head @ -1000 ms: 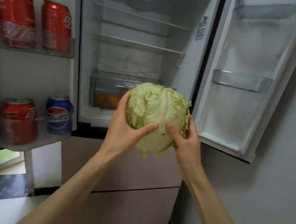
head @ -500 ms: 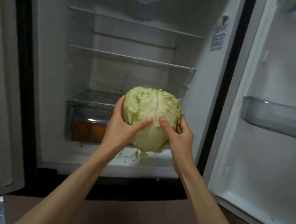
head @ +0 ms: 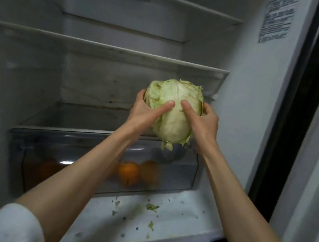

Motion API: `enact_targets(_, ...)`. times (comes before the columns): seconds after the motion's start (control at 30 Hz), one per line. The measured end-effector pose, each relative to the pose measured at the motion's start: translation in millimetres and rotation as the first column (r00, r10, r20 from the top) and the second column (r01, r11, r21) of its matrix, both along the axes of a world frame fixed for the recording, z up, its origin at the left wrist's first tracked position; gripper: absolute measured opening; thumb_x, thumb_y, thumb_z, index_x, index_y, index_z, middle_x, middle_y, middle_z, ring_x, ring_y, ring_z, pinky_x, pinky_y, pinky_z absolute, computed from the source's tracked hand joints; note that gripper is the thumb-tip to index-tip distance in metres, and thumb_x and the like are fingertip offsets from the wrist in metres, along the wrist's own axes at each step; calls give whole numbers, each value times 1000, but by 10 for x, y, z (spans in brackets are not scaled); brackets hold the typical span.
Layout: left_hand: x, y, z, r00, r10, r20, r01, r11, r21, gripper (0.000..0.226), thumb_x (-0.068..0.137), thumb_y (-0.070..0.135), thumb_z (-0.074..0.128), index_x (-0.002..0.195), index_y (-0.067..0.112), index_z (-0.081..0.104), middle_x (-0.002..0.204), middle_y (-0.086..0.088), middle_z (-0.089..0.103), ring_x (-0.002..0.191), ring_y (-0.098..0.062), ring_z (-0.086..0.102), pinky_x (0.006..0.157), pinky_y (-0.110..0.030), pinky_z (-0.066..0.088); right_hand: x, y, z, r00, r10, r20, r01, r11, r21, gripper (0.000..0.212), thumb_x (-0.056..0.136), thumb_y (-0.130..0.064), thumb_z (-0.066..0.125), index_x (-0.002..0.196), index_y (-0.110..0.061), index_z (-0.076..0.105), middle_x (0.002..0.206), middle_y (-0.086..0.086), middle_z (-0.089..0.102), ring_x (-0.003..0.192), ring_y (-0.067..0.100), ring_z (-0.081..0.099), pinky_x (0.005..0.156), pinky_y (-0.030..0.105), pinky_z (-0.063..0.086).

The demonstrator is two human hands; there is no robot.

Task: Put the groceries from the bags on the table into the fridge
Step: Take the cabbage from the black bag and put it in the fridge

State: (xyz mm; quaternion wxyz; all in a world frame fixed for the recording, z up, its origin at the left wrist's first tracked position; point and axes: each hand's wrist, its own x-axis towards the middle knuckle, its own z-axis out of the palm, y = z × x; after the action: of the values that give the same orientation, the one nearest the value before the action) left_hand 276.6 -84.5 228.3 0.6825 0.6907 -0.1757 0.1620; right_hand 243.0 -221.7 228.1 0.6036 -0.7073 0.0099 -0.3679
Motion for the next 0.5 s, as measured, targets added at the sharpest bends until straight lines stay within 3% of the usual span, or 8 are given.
enact_targets(0.1,349,-69,19,997,-13,-78,11,999,-31,87,64,47,80,133,16,36,120,-2,59,102,-19,63,83,-44,56,256,-68,75,999,-12,-30,11,1000,-25,55,76,-35,75,123,-13,57,107,-4,61,100,15,60,93,34,51)
enact_targets(0.2,563,-134,60,992,-47,-121,40,998,-53,95,52,57,81,128,17,42,117,-2,62,100,-20,65,81,-46,56,449,-122,145,999,-29,-44,27,999,-43,54,74,-33,77,121,-12,59,111,3,65,102,20,63,92,38,52)
enact_targets(0.3,736,-225,43,991,-74,-109,69,996,-48,86,53,59,80,123,19,51,112,1,67,97,-17,67,80,-42,57,608,-165,159,996,-66,-68,62,997,-54,63,71,-37,78,124,-11,55,115,4,64,106,22,62,94,40,51)
enact_targets(0.4,865,-318,24,989,-43,-144,42,999,-10,103,37,76,73,121,19,54,110,0,68,96,-17,67,82,-40,56,690,-198,161,993,-93,-78,85,992,-93,70,69,-39,79,128,-11,52,122,8,62,110,25,60,96,42,50)
enact_targets(0.5,922,-378,53,990,-5,-143,11,999,42,95,46,74,70,119,16,54,110,-1,67,101,-19,65,86,-41,54,726,-242,126,991,-104,-84,95,991,-98,68,72,-36,78,129,-11,52,123,7,62,111,23,60,97,41,49)
